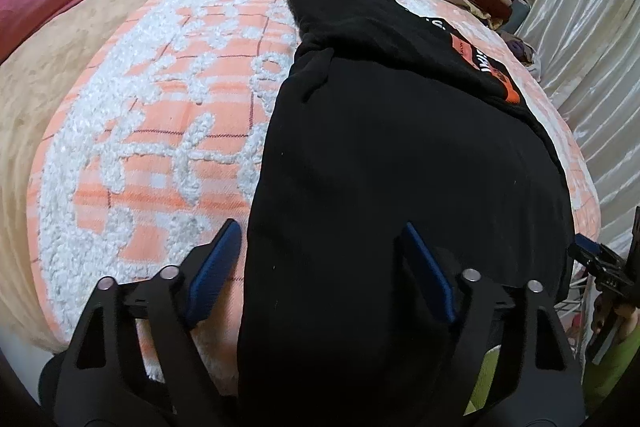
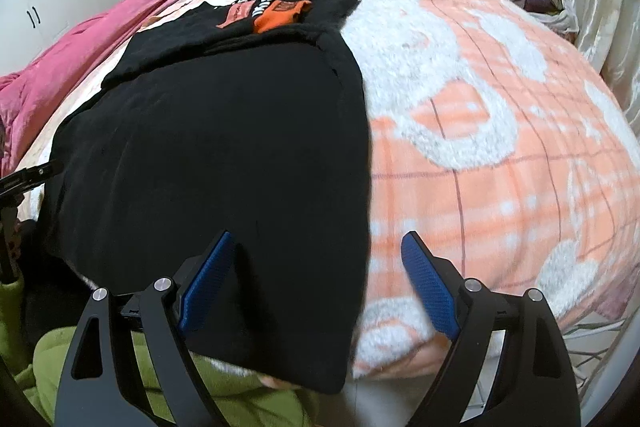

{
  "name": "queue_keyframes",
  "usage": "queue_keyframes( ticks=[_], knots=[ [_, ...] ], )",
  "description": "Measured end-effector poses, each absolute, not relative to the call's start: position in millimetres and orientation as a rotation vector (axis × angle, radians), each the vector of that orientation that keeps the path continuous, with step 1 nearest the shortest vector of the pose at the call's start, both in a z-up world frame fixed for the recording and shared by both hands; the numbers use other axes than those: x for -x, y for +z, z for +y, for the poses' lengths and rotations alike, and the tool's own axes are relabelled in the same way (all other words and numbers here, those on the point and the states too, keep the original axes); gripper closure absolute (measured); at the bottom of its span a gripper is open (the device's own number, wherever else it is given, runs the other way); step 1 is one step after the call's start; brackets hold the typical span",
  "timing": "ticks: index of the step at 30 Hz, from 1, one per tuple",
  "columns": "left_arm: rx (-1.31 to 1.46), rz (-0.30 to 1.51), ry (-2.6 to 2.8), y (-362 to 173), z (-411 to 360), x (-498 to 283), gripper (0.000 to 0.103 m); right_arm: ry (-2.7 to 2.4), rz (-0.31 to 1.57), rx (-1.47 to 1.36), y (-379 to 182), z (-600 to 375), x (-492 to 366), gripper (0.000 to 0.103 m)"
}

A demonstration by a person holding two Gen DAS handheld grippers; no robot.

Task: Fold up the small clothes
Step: 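Grasp the black hem with both grippers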

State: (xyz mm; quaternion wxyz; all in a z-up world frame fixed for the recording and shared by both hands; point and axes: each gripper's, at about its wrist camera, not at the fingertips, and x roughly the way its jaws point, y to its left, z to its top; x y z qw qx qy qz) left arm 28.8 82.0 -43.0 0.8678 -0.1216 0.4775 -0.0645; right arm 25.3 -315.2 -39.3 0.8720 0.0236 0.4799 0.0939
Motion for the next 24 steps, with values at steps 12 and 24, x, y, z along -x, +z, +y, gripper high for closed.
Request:
queue_keyframes(
  ticks=[12,24],
  knots=[
    [0.301,0.996,-0.15,-44,88,-12,0.092,0.225,0.997,-0.121,-46,-324,-12,0.073],
    [0.383,0.994,-0.183,-51,103,14,0.1,0.284,0.994,-0.129,-36,-333,-5,0.094]
  ],
)
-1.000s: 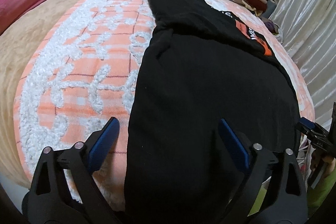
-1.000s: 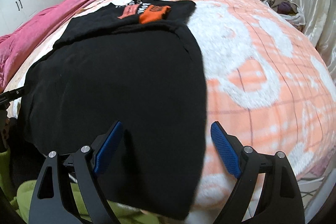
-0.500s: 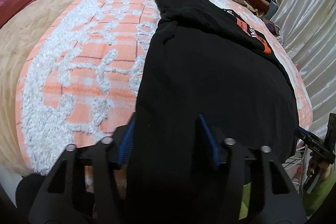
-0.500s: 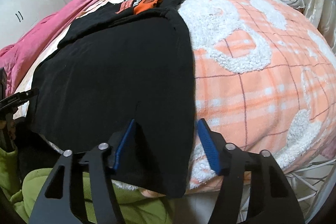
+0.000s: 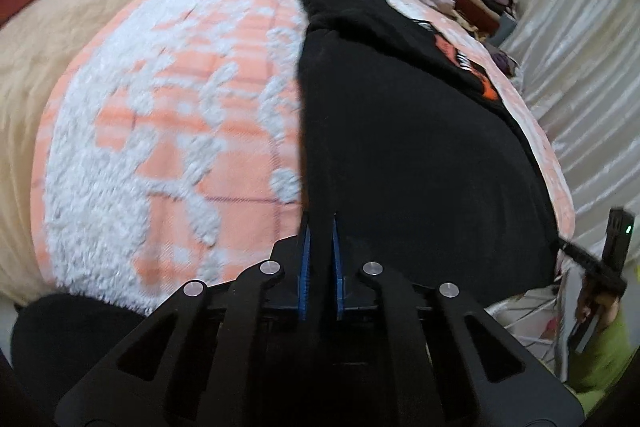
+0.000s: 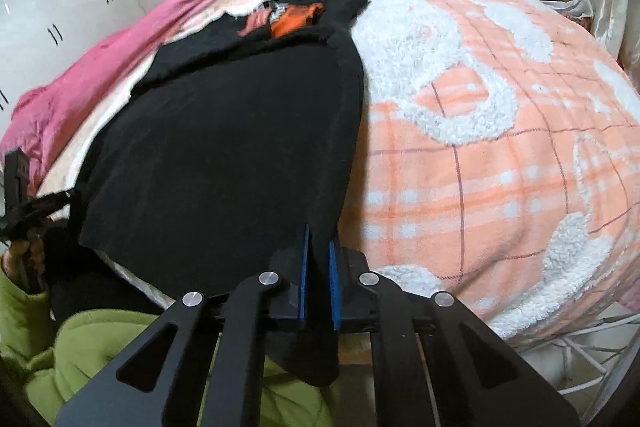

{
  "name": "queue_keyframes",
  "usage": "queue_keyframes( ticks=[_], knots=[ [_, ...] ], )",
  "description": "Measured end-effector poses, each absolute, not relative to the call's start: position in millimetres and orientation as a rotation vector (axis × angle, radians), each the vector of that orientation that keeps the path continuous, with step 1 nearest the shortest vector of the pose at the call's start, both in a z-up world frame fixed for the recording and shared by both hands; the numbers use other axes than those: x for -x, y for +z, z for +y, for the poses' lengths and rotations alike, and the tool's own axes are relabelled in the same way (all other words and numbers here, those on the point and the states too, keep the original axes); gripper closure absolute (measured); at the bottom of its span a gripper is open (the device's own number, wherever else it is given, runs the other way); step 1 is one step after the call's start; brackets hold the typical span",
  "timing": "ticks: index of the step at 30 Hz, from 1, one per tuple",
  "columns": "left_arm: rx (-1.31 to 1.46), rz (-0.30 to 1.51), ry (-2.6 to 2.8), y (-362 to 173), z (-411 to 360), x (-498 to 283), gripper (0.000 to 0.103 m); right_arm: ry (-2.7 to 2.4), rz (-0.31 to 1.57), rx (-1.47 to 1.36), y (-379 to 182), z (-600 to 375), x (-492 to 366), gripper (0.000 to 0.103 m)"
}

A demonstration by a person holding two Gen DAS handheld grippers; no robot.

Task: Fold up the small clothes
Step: 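Grasp the black hem with both grippers, then lift the hem with both grippers and fold it over toward the collar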

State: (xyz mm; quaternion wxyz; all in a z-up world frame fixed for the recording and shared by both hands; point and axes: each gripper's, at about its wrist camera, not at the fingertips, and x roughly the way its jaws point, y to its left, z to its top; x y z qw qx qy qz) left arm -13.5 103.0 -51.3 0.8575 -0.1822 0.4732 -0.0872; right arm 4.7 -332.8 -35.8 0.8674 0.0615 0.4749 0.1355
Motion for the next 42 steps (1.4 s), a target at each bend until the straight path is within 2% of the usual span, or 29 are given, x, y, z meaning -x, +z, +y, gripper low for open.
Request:
queue_keyframes(
  ticks=[6,8,10,16,18,26,29,31,34,36,42],
  knots=[
    [0.392,0.998,-0.181,-51,106,13,0.097,0.286,1.028,-0.15,-44,-334,-7,0.082],
    [0.395,0.995,-0.195,-51,104,14,0.091,0.301,1.041,-0.165,-45,-336,-7,0.075],
    [0.397,0.992,-0.214,-50,101,14,0.079,0.323,1.052,-0.185,-45,-338,-5,0.068],
    [0.392,1.009,-0.259,-54,94,14,0.063,0.345,1.063,-0.17,-49,-334,-1,0.067],
    [0.372,1.015,-0.259,-54,90,13,0.062,0.354,1.066,-0.167,-50,-335,0,0.067],
    [0.33,1.012,-0.261,-56,78,20,0.063,0.384,1.09,-0.142,-57,-332,10,0.069],
    [0.326,1.011,-0.256,-57,77,21,0.064,0.39,1.095,-0.132,-59,-331,11,0.073],
    [0.32,1.008,-0.236,-57,77,23,0.081,0.39,1.095,-0.126,-58,-330,11,0.082],
    [0.343,0.993,-0.227,-56,81,26,0.095,0.395,1.084,-0.137,-54,-331,11,0.092],
    [0.351,0.98,-0.242,-52,82,28,0.098,0.411,1.076,-0.152,-49,-331,10,0.094],
    [0.415,0.925,-0.288,-30,89,26,0.098,0.48,0.995,-0.242,-22,-339,5,0.095]
  ],
)
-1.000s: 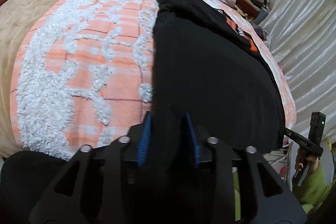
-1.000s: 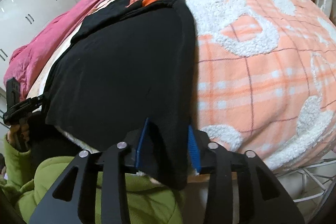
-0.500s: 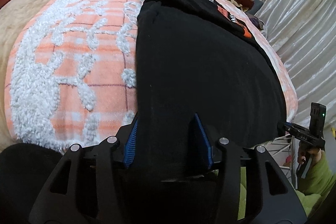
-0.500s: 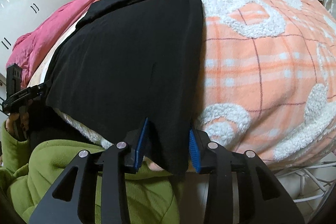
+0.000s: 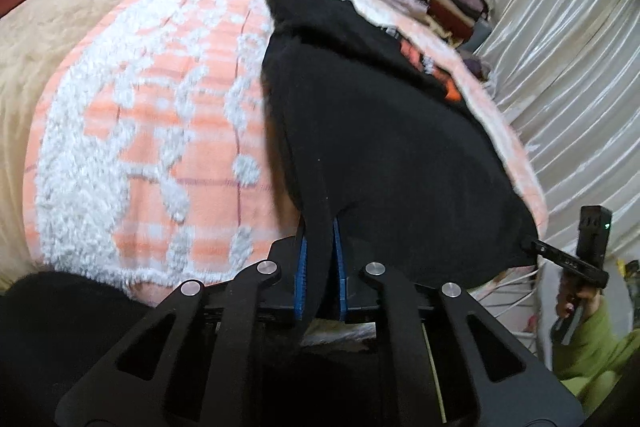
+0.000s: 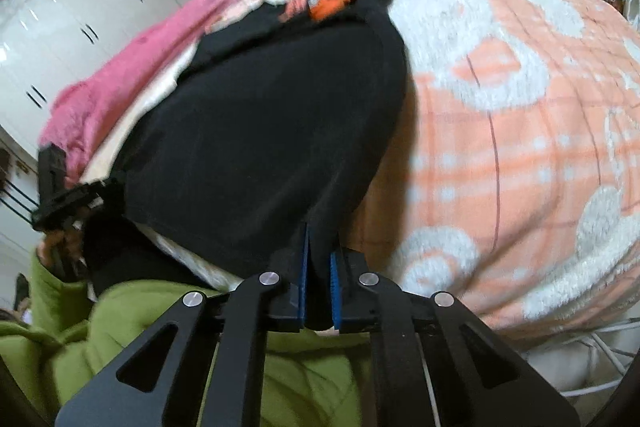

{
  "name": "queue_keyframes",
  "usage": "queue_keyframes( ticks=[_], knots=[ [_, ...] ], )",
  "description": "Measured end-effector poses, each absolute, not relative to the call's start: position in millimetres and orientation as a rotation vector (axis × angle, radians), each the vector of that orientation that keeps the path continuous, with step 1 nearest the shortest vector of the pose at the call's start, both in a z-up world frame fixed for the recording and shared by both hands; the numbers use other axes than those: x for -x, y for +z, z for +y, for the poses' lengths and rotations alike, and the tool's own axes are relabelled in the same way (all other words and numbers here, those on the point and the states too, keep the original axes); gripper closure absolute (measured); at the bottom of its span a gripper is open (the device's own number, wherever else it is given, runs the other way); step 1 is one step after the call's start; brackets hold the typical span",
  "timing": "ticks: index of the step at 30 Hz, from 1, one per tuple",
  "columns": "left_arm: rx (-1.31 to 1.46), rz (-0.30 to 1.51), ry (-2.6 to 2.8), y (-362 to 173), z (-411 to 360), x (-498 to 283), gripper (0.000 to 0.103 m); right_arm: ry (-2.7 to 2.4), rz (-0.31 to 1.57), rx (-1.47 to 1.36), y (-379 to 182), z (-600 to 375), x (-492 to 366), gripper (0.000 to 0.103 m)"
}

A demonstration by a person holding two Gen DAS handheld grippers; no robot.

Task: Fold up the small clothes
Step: 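Lift the hem with both grippers and fold it over toward the collar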

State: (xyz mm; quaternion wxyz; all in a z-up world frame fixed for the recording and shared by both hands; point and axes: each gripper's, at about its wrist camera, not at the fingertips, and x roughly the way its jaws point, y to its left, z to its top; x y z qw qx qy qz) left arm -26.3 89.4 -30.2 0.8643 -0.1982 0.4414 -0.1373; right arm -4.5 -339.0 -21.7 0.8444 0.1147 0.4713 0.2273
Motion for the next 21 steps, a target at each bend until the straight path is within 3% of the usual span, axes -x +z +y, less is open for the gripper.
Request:
queue_keyframes(
  ticks=[12,21],
  knots=[
    [0.527,0.833,-0.289,22,101,-46,0.098,0.493,0.691,-0.302,55,-349,-63,0.095],
    [0.599,0.821,-0.274,39,105,-118,0.098,0.443,0.608,-0.262,71,-345,-135,0.095]
  ],
)
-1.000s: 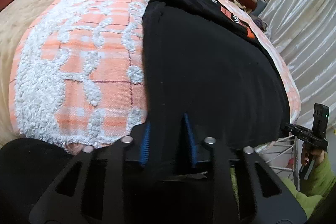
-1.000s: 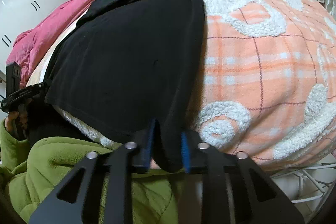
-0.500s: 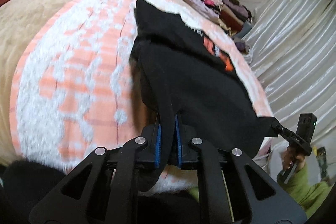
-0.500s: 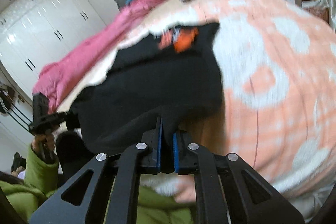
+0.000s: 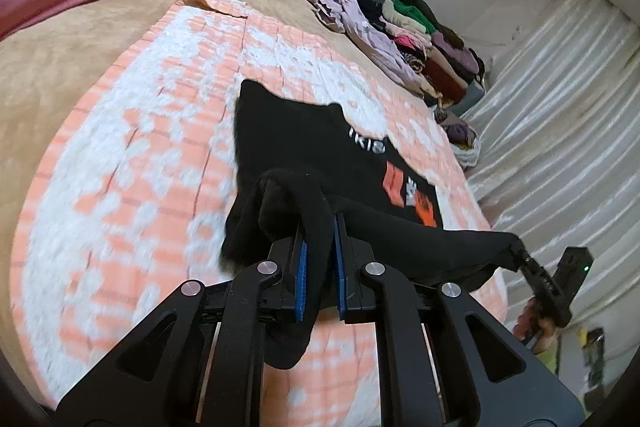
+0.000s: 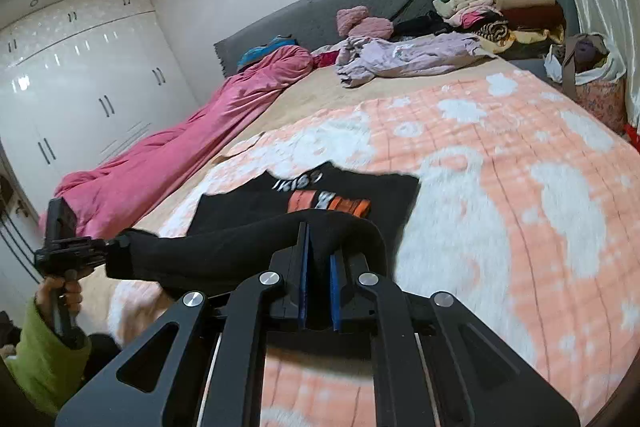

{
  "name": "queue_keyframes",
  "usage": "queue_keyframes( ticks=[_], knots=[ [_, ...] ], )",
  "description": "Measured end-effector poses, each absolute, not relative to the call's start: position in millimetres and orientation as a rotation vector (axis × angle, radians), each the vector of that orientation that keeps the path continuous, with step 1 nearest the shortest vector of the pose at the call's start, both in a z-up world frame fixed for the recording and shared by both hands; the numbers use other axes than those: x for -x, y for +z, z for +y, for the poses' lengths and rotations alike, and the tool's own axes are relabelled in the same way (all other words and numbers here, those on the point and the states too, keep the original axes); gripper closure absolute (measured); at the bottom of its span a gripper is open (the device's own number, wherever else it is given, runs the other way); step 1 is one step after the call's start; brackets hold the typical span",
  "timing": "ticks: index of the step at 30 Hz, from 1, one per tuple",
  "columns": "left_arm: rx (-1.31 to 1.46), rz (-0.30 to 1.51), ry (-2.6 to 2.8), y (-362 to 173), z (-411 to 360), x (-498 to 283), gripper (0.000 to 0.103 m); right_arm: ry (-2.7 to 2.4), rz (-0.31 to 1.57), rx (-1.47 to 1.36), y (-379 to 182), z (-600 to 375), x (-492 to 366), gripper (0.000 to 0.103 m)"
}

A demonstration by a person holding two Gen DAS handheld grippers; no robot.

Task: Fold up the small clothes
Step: 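Lift the hem with both grippers and fold it over toward the collar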

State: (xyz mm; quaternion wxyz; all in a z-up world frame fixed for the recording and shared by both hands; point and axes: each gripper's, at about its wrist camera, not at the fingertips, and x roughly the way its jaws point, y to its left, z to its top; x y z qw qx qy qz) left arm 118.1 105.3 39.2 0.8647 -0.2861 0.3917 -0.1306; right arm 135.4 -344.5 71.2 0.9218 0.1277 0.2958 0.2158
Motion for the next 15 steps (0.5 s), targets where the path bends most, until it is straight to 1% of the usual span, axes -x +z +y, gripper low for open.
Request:
queue_keyframes(
  ticks=[8,15],
  knots=[
    [0.74,0.843,-0.27,30,126,-176,0.099,0.407,0.616,-0.267,62,-337,-202,0.095],
    [0.822,0.883,-0.251,10,138,-219,0.099,0.369,0.683,-0.305,41,-332,-263,0.095]
  ],
)
